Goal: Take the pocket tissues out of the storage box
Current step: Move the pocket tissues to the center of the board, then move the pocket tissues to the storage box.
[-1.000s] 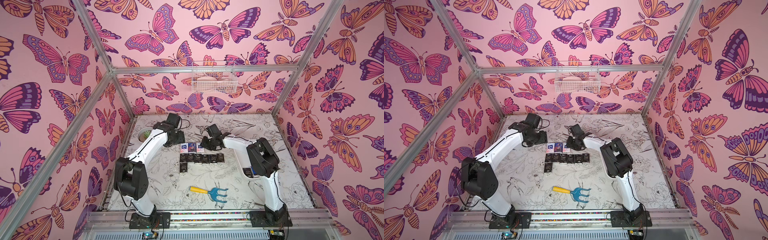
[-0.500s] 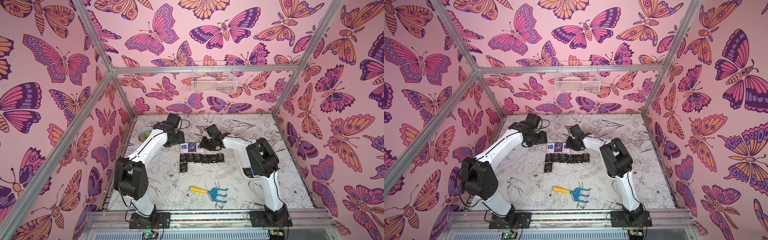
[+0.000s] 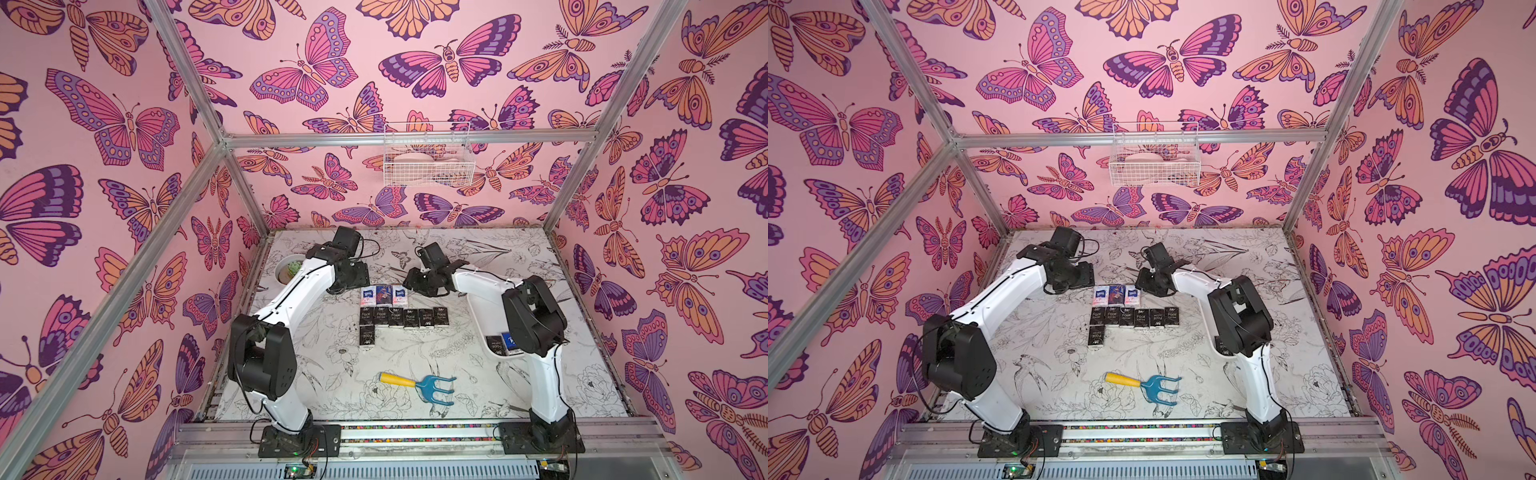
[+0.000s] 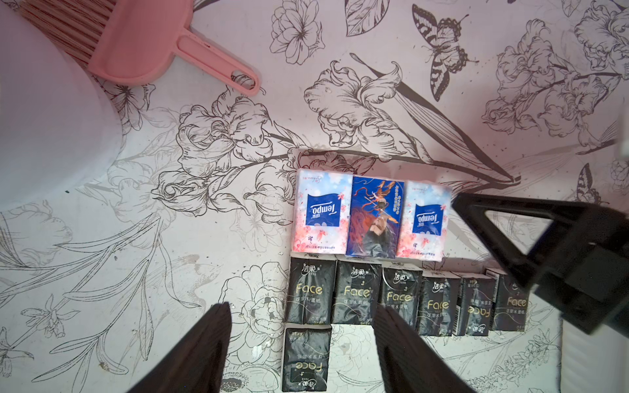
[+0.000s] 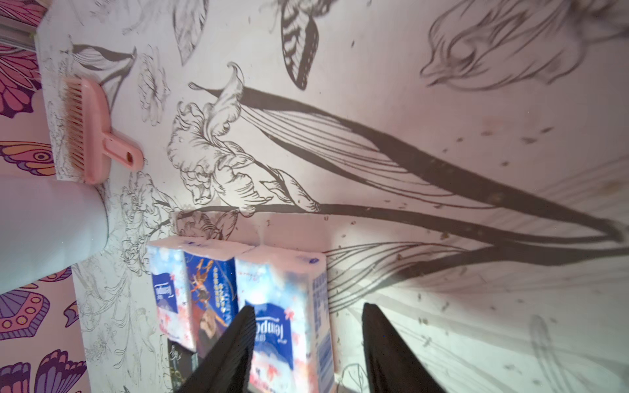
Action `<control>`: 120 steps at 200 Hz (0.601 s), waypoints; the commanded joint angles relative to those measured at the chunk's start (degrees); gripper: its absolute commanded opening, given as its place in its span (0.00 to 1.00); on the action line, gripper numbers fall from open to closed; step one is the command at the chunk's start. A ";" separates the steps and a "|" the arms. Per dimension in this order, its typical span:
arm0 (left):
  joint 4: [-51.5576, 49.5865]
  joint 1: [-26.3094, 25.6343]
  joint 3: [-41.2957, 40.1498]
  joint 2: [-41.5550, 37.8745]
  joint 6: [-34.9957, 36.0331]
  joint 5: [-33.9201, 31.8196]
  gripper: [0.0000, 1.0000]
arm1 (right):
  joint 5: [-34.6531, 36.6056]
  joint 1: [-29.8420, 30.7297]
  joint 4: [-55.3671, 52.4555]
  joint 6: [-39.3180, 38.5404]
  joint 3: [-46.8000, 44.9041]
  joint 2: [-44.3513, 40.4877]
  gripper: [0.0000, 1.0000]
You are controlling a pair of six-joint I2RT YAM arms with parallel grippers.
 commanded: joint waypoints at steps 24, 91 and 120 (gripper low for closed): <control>-1.42 0.55 -0.60 -1.05 1.21 -0.42 0.72 | 5.37 -4.14 -18.17 -10.75 -3.56 -14.28 0.56; -1.39 0.63 -0.18 -2.38 2.10 1.04 0.73 | 21.20 -11.18 -41.23 -13.97 -19.66 -35.77 0.60; -1.27 0.41 0.39 -1.74 1.46 2.57 0.73 | 20.75 -14.76 -38.46 -7.10 -26.70 -39.62 0.63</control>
